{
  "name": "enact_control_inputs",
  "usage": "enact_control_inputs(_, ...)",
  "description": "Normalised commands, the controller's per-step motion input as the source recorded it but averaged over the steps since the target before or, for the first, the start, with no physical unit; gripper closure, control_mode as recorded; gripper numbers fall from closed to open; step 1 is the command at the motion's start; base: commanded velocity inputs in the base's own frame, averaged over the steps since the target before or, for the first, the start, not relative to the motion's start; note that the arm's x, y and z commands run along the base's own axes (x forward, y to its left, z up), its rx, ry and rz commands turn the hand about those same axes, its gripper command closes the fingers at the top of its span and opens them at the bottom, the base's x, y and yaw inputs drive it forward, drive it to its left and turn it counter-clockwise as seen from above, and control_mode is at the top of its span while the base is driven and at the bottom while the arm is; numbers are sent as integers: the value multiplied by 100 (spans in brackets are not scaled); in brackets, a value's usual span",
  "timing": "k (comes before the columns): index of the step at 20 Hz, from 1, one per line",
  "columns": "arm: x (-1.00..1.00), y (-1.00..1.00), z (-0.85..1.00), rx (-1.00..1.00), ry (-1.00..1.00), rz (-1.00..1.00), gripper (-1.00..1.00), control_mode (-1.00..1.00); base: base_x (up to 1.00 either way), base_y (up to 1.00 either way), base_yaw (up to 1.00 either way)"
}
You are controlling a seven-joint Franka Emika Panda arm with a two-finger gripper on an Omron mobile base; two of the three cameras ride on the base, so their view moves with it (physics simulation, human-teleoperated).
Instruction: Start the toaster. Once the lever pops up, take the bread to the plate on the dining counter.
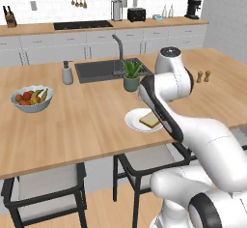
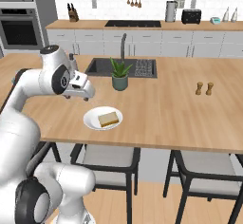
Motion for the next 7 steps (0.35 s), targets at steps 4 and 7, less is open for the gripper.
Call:
enact_control_inputs(4,-100,-14,19,0,-2,20,-100,-100,0,0,0)
enact_control_inputs(7,-100,-33,29,1,-18,21,-100,-100,0,0,0)
